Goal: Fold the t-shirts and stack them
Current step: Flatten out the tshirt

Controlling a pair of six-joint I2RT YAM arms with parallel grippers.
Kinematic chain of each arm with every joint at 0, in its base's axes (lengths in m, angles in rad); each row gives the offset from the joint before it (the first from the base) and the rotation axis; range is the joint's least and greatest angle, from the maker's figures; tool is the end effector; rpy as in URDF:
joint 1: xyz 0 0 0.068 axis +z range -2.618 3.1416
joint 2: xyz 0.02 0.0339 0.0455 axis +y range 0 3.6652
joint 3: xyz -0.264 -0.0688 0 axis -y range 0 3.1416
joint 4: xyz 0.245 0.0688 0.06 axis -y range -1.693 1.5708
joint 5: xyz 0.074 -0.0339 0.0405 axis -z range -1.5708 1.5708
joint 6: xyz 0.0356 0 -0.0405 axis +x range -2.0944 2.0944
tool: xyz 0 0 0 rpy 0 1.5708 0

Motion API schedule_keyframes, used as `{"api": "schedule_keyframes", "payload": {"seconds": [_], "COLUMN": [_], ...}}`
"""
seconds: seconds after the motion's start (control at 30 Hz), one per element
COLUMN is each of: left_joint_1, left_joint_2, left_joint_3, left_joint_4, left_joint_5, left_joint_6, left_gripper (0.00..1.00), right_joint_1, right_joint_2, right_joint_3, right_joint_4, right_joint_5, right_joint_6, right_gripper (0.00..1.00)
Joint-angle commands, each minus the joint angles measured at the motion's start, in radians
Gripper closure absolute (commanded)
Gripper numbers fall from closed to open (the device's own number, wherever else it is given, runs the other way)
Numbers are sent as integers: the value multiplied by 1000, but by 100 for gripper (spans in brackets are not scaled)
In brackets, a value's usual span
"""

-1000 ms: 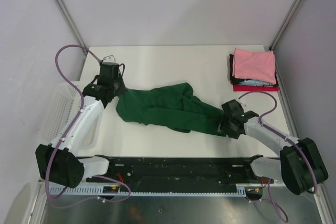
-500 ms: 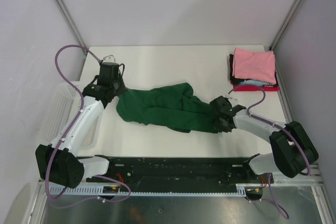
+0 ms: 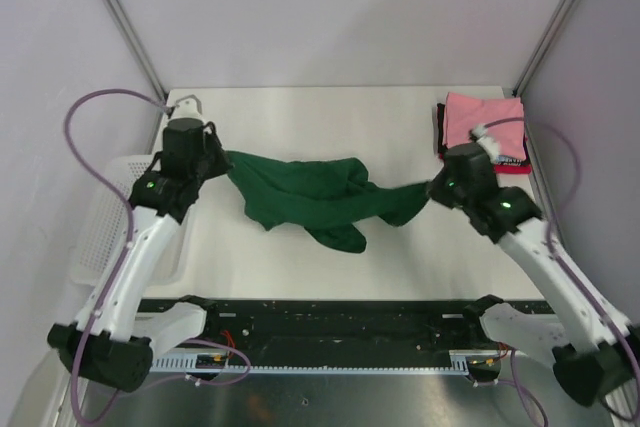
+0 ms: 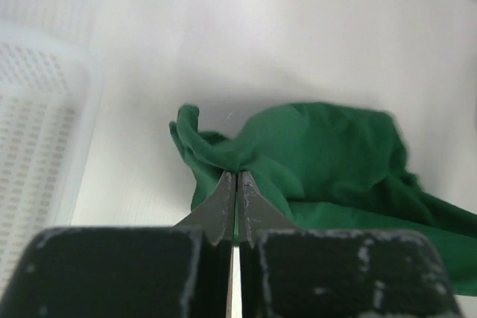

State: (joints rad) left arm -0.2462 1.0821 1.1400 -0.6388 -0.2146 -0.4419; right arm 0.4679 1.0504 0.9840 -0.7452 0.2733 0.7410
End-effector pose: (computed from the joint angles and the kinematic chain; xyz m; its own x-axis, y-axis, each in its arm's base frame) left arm 0.2231 -0.0482 0.3610 -0.5091 -0.3029 -0.8056 -0.1684 0.9530 -0.2519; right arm 0.1933 0.0869 0.3076 -0.6589 0.3953 -0.6400 0.2390 0.9167 0.3202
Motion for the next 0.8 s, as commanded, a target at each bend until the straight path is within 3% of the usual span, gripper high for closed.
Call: {"api": "schedule_keyframes", "payload": {"seconds": [0.0,0.43,0.6,0.77], "left_joint_1": [7,7,6,7], "left_joint_2": [-131,-236,-193,-92], "left_joint_3": [151,540,566,514], "left_joint_4": [32,-6,-14,-10], "left_joint_5": [39,59,48,34], "left_joint_6": [-29,-88,-94,-100], "left_gripper": [100,100,100,100], "right_joint_1": [-38,-58,-57,-60], "right_joint_2": [-160,-225,-193,-130], "right_joint_3": [213,688,708,596], "right_joint_4": [-84,-82,-37,74], "right_joint_5": [60,152,155,137], "right_joint_6": [-24,-74,-114,-148], "right_gripper": [100,100,100,100]}}
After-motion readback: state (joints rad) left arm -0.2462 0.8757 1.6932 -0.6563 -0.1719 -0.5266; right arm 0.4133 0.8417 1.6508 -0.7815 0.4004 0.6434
